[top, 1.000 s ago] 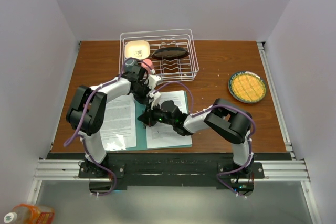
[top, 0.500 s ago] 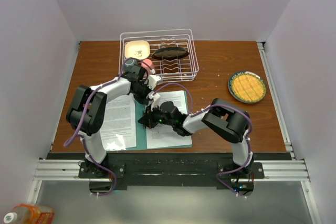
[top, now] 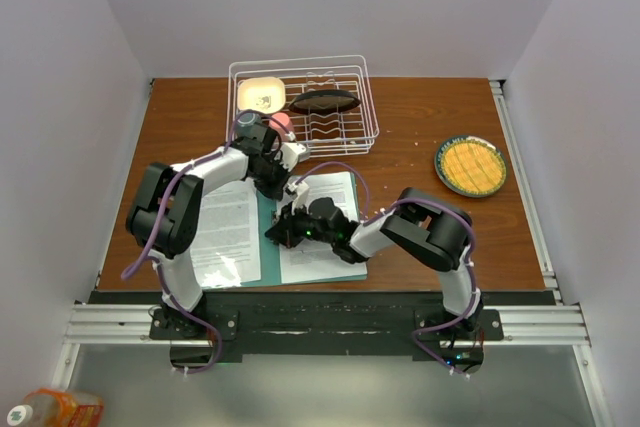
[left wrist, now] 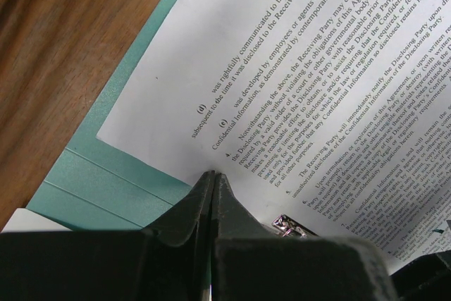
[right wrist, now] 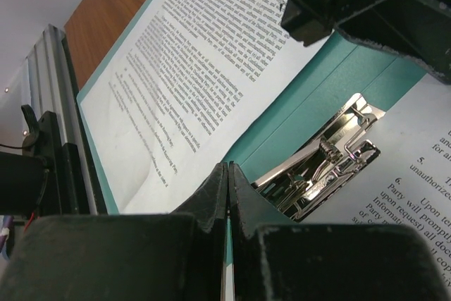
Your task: Put the files into the folder
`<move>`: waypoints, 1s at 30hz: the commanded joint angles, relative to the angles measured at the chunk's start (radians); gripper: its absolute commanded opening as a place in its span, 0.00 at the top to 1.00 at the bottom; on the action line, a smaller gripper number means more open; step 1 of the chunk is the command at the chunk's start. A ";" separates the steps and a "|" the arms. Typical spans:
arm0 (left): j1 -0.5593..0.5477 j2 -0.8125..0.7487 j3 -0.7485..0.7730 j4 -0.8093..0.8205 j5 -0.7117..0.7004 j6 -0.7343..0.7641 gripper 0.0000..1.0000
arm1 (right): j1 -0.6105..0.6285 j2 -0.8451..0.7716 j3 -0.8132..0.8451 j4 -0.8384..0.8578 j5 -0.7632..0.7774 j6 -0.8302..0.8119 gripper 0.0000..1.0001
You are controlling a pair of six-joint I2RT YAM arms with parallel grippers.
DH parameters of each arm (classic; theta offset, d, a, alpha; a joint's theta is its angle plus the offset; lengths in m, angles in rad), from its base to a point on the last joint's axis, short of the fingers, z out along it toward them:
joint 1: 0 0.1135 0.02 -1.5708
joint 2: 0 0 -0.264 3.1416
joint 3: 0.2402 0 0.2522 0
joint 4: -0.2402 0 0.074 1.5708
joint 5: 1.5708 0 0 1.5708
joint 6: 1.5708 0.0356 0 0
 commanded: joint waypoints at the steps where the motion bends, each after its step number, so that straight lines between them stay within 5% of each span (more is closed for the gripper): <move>1: 0.017 0.054 -0.042 0.005 -0.078 0.019 0.99 | 0.007 0.057 -0.059 -0.107 -0.015 0.006 1.00; 30: 0.030 0.056 -0.040 0.006 -0.072 0.025 0.99 | -0.039 0.145 -0.105 -0.094 -0.023 0.041 1.00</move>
